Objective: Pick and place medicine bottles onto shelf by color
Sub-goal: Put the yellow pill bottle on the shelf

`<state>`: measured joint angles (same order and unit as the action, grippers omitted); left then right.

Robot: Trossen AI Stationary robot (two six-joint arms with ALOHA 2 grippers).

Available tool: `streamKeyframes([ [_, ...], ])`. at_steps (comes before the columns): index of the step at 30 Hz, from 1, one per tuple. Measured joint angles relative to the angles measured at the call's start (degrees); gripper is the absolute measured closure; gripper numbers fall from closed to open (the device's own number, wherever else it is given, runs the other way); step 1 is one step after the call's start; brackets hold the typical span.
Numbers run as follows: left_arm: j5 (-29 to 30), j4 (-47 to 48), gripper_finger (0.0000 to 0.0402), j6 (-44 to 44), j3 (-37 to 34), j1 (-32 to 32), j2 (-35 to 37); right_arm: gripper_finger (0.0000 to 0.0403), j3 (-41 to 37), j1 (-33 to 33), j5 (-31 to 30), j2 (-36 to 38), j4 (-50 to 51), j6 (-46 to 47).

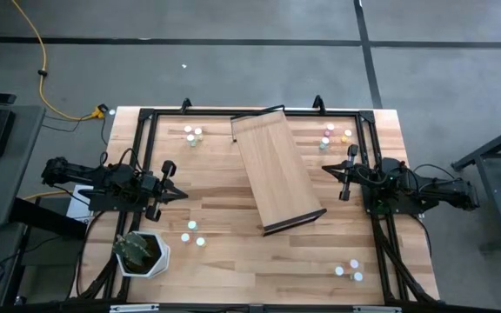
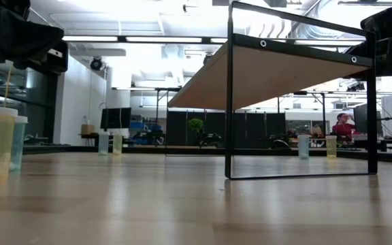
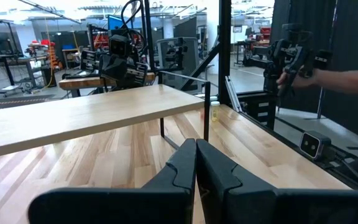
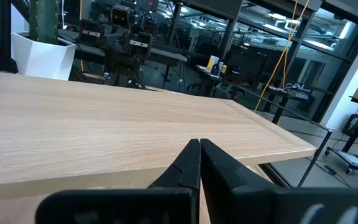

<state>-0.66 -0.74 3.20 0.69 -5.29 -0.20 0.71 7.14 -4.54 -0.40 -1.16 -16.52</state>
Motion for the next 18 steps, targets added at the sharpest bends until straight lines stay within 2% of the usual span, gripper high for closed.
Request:
streamKeyframes([
  [3, 0.0, 0.0, 0.0401, 0.0, 0.0, 0.0, 0.0, 0.0402, 0.0, 0.0, 1.1, 0.0, -1.3, 2.0],
  [6, 0.0, 0.0, 0.0401, 0.0, 0.0, 0.0, 0.0, 0.0402, -0.1, -0.1, 4.2, 0.0, -6.3, 14.0],
  [8, 0.0, -0.1, 0.0401, 0.0, 0.0, 0.0, 0.0, 0.0402, -0.1, -0.1, 3.1, -0.5, -15.2, 19.9],
  [11, 2.4, -2.1, 0.0401, -0.1, 0.0, 0.0, 0.0, 0.0402, 0.0, 0.0, -2.9, -0.6, -30.5, 20.2],
  [13, 3.1, -3.7, 0.0401, -1.2, 0.0, 0.0, 0.0, 0.0402, 1.1, 0.0, -6.7, -1.4, -33.9, 16.5],
  [16, 4.9, -7.6, 0.0401, -0.5, 0.0, 0.0, 0.0, 0.0402, 7.3, 0.0, -15.6, -4.7, -27.7, 15.1],
  [18, 9.0, -12.8, 0.0401, 0.6, 0.0, 0.0, 0.0, 0.0402, 12.9, 0.0, -21.7, -9.3, -19.4, 14.2],
])
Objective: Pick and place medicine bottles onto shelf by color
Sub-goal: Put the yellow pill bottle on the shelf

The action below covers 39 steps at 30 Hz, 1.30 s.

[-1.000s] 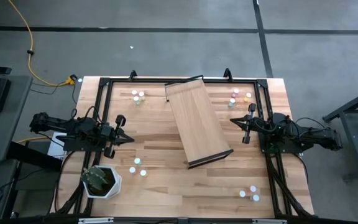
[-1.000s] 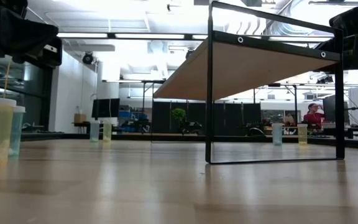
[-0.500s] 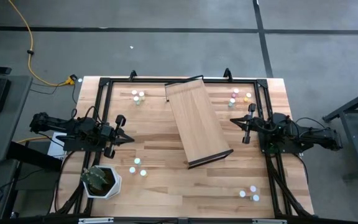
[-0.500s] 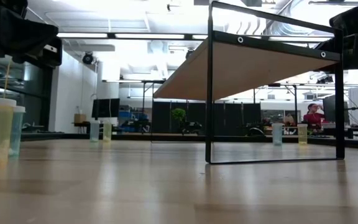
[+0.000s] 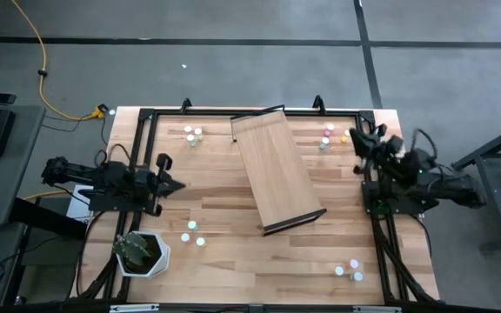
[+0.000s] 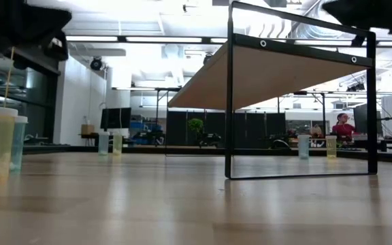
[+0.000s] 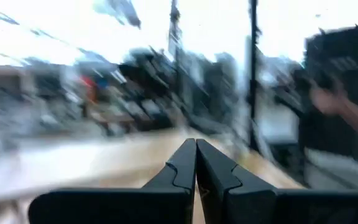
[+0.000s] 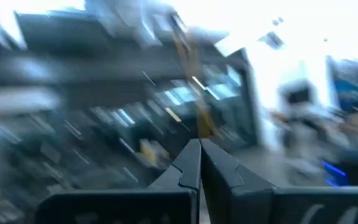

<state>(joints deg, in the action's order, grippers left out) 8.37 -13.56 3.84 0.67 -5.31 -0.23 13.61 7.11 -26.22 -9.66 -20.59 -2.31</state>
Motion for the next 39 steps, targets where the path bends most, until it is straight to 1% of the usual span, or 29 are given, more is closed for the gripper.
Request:
streamKeyframes([
  [3, 5.9, -7.3, 0.0401, 1.6, 0.2, 0.0, -0.8, 0.0392, 9.7, 0.1, -10.0, -9.3, 11.1, -2.5],
  [6, 10.3, -8.1, 0.0401, 3.6, 2.9, 0.2, -4.0, 0.0362, 19.5, 1.6, -21.8, -19.1, 23.0, -2.9],
  [8, 12.8, -6.9, 0.0401, 3.9, 5.6, 1.1, -7.6, 0.0333, 25.8, 3.6, -28.6, -25.2, 33.2, -0.2],
  [9, 13.7, -6.1, 0.0401, 3.9, 7.3, 1.8, -9.9, 0.0317, 28.6, 4.8, -30.7, -28.0, 37.8, 2.4],
  [11, 15.1, -4.1, 0.0400, 3.7, 10.9, 3.4, -15.0, 0.0282, 33.4, 7.8, -31.8, -32.9, 47.8, 8.6],
  [13, 16.0, -1.7, 0.0394, 2.8, 14.5, 5.6, -20.7, 0.0246, 37.4, 11.5, -29.8, -37.4, 55.4, 14.2],
  [17, 15.9, 2.7, 0.0366, 1.3, 21.0, 10.7, -31.3, 0.0183, 43.3, 20.2, -22.1, -44.9, 67.5, 22.9],
  [20, 13.8, 3.7, 0.0335, -1.0, 24.0, 14.2, -37.1, 0.0147, 45.6, 27.2, -15.2, -49.3, 74.9, 29.3],
  [22, 12.6, 3.8, 0.0312, -3.8, 24.7, 16.0, -39.8, 0.0131, 45.5, 31.5, -10.5, -51.6, 76.9, 30.8],
  [25, 10.3, 4.1, 0.0279, -6.9, 24.8, 17.8, -42.4, 0.0119, 43.9, 36.6, -5.1, -54.1, 77.5, 30.8],
  [27, 7.9, 4.7, 0.0262, -8.0, 24.8, 18.3, -43.1, 0.0118, 42.4, 39.0, -3.9, -55.1, 77.4, 30.9],
  [29, 5.4, 5.0, 0.0250, -9.1, 24.8, 18.4, -43.2, 0.0117, 41.5, 40.2, -4.1, -55.9, 77.2, 31.0],
  [32, 1.0, 4.6, 0.0244, -10.9, 24.8, 18.2, -42.9, 0.0117, 41.4, 39.7, -4.7, -56.8, 76.7, 33.2],
  [34, -0.7, 4.5, 0.0244, -12.5, 24.8, 17.8, -42.6, 0.0117, 41.4, 39.7, -4.5, -57.6, 77.3, 33.6],
  [37, -1.3, 4.5, 0.0244, -15.0, 24.8, 16.7, -42.6, 0.0117, 41.2, 40.0, -3.1, -59.4, 76.9, 36.6],
  [39, -1.3, 3.7, 0.0244, -15.2, 24.8, 15.8, -42.6, 0.0117, 40.1, 40.3, -1.4, -60.6, 73.2, 37.0],
])
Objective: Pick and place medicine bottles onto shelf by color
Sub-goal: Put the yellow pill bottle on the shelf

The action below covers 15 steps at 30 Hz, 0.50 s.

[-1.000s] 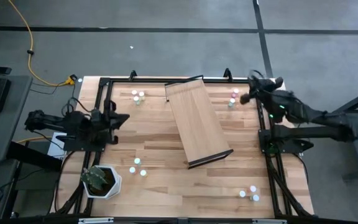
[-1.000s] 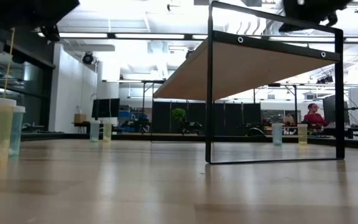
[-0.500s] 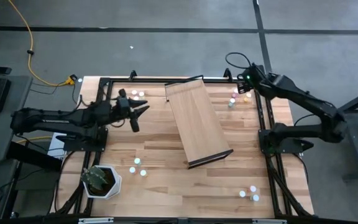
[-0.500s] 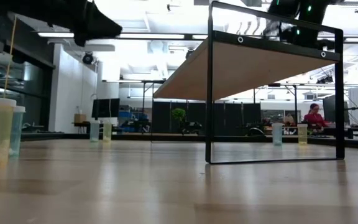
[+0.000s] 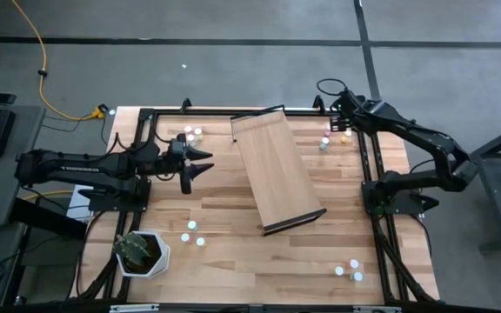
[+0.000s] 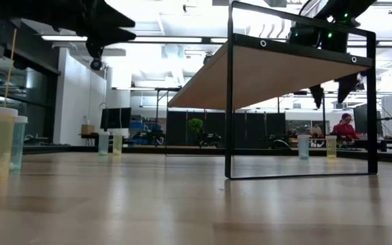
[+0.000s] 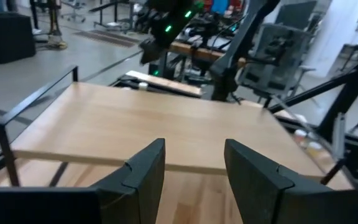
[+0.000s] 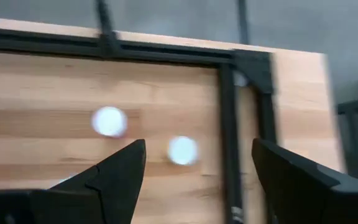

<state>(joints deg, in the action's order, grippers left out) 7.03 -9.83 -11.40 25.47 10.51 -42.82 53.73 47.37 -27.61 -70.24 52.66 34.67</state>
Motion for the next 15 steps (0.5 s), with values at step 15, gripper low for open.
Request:
streamKeyframes([
  [15, 0.7, -0.7, 0.0243, 0.6, 0.0, -3.4, 0.0, 0.0117, -6.0, 1.3, -5.0, -8.9, -11.5, 8.9],
])
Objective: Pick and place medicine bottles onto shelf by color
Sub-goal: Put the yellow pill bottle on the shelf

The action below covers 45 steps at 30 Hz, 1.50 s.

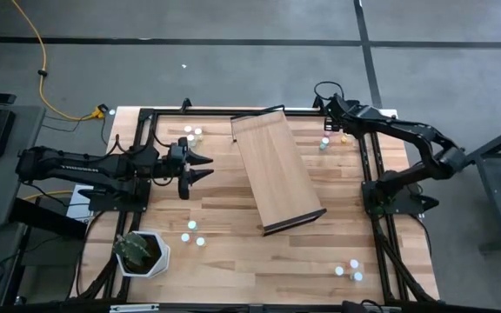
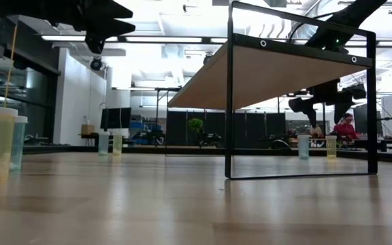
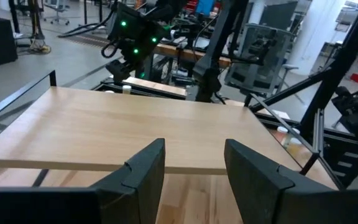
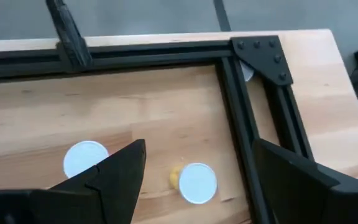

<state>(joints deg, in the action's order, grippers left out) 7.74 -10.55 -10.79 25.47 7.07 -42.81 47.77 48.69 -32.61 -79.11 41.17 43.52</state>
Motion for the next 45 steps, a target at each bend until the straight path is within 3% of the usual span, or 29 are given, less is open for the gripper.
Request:
streamKeyframes([
  [5, 0.2, 0.0, 0.0243, -0.1, 0.0, 0.0, 0.0, 0.0117, 0.0, -0.1, 0.9, -3.3, 1.3, 6.1],
  [13, 0.2, 0.0, 0.0243, -0.1, 0.0, 0.0, 0.0, 0.0117, 0.0, -1.0, -4.9, -6.4, 1.7, 16.0],
  [22, 0.3, 0.0, 0.0243, -0.1, 0.0, 0.0, 0.0, 0.0118, 0.0, -1.1, -2.8, -6.5, 2.6, 19.6],
  [35, 0.4, 0.0, 0.0243, -0.2, 0.0, 0.0, 0.0, 0.0209, -6.8, -0.5, -1.2, -6.5, -3.5, 23.5],
  [45, 0.4, 0.0, 0.0243, -0.2, 0.0, 0.0, 0.0, 0.0235, -8.5, -0.3, -2.0, -6.5, -9.5, 21.0],
])
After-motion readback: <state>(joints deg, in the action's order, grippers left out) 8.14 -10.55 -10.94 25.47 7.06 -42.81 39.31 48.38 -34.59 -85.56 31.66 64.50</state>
